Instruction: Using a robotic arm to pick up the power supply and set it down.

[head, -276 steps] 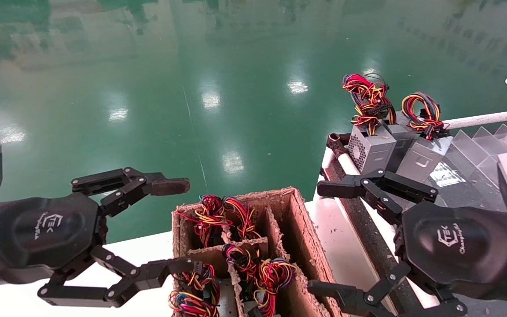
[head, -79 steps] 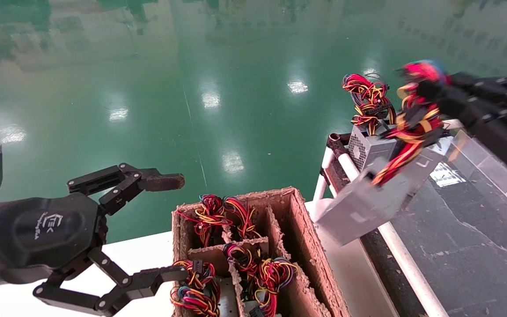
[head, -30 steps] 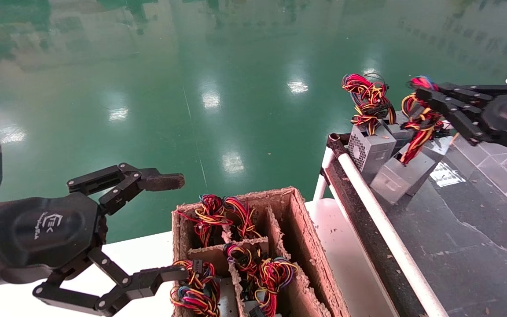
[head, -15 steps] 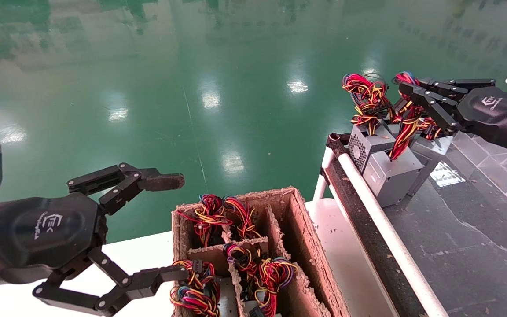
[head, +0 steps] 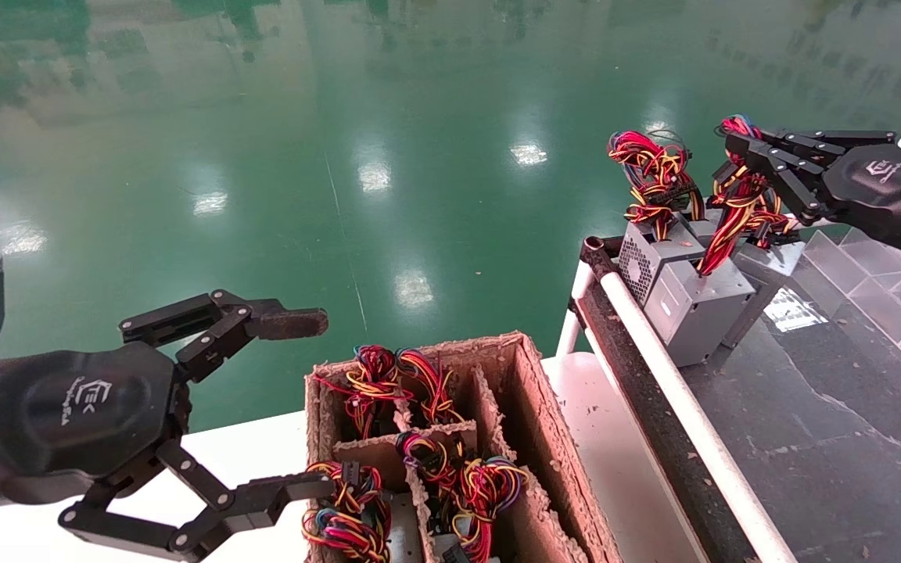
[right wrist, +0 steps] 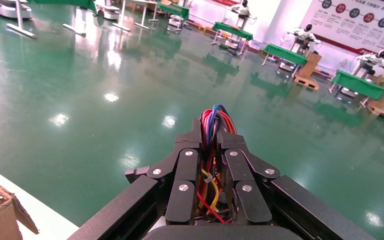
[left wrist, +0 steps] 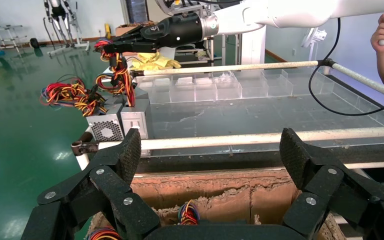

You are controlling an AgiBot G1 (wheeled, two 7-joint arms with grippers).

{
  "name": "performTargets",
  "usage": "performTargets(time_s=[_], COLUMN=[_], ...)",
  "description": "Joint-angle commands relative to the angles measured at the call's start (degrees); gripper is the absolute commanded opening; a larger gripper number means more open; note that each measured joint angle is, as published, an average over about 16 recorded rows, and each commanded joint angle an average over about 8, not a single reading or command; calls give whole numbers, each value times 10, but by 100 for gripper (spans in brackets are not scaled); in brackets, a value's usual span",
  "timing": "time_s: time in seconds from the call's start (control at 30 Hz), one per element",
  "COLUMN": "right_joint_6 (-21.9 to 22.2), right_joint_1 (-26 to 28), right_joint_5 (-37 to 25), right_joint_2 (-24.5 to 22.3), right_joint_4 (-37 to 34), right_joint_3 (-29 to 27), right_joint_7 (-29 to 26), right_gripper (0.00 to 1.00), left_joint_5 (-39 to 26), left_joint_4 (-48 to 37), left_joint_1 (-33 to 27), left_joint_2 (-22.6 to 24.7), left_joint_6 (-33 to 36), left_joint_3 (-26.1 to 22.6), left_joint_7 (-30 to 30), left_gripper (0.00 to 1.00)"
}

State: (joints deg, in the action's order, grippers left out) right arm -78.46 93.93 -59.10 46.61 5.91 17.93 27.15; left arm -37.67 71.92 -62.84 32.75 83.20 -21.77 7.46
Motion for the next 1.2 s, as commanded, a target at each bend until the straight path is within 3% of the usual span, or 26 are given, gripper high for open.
performTargets(time_s=[0.03,0.8,1.2], right_joint_6=[1,-38,-45], right_joint_1=[2,26,-33], right_joint_5=[0,31,59], right_joint_2=[1,-27,-44], right_joint_4=[-7,-40,81], right_joint_3=[0,-20,-22], right_joint_7=[3,-14,-79], right_gripper=[100,100,100], left_joint_5=[0,0,0], left_joint_4=[0,0,0], left_joint_1=[0,0,0], left_joint_2=[0,0,0], left_joint_6=[0,0,0], left_joint_3=[0,0,0], left_joint_7=[0,0,0], left_gripper=[100,100,100])
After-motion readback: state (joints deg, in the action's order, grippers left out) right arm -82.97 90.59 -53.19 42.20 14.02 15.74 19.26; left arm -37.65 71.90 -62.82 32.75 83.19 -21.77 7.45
